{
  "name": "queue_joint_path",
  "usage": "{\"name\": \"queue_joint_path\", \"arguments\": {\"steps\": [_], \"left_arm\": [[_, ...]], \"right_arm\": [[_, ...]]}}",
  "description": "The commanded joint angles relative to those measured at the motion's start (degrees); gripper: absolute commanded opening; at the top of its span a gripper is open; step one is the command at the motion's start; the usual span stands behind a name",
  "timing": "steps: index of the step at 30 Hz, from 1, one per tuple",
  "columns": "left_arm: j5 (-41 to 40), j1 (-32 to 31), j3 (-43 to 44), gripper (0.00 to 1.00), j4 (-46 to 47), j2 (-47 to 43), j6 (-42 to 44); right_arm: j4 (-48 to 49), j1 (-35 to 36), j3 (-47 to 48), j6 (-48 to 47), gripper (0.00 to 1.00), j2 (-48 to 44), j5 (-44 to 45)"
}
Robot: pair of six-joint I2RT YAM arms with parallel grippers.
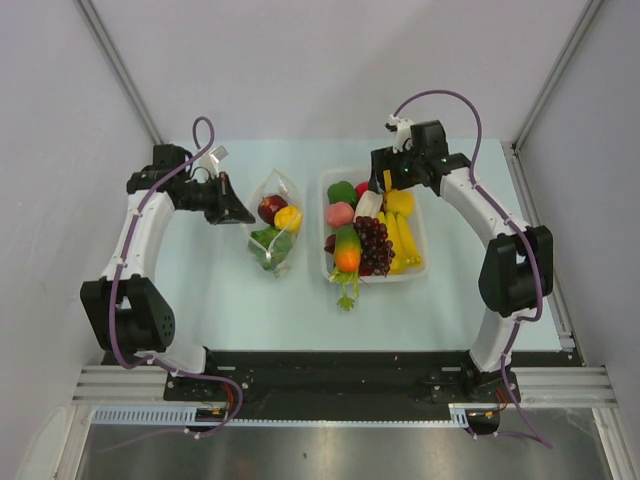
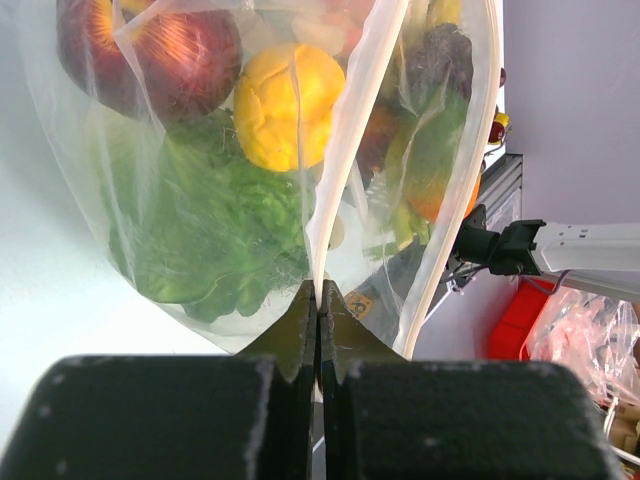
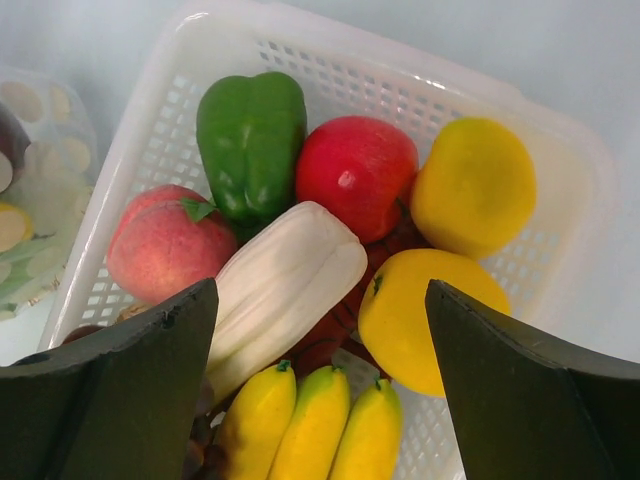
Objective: Place the food in the zip-top bag and seal the zipper
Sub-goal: Pick up the fake fruit from the bin.
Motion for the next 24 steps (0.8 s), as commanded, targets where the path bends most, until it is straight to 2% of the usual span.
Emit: {"name": "queue_joint_path", "arguments": {"steps": [1,3,7,11,18,21,22,24], "left_arm": [[0.6,0.2,-0.5,0.00,0.7,-2.1,0.4],[0.4,0.3,-0.7,0.00,0.8,-2.2,0.4],[0.3,0.1,-1.0,0.00,0.8,-2.6,0.3],[-0.1,0.1,-1.3,0.00,0.6,-2.9,0.5],[0.2,0.2,-1.6,0.00,0.1,-3.1,0.6],[0.9,0.2,-1.6,0.00,0.3,-3.2,0.2],[0.9,0.2,-1.7,0.00,0.3,-3.2,0.2],[1.0,0.1,-2.1,0.00,0.6,-3.5,0.1]], "right_arm": [[1.2,0.8,0.1,5.8,0.88,1.4,4.4],[-0.1,0.3,0.8,5.7,0.87,1.1,0.2],[-2.1,-0.4,-0.1,5.7,0.87,-3.3,-15.1],[-6.9,4.3,-0.9,5.2,0.85,-9.3,-15.0],[-10.3,15.9,-5.5,8.8,0.85,-17.6,-2.8],[-10.0,19.6,-8.4,11.4,0.84,-18.1,6.7],[-10.4,20.7,-8.9,13.1,0.83,-17.9,13.7],[-10.3,22.5,-9.4,13.7,0.84,-17.5,16.8]]}}
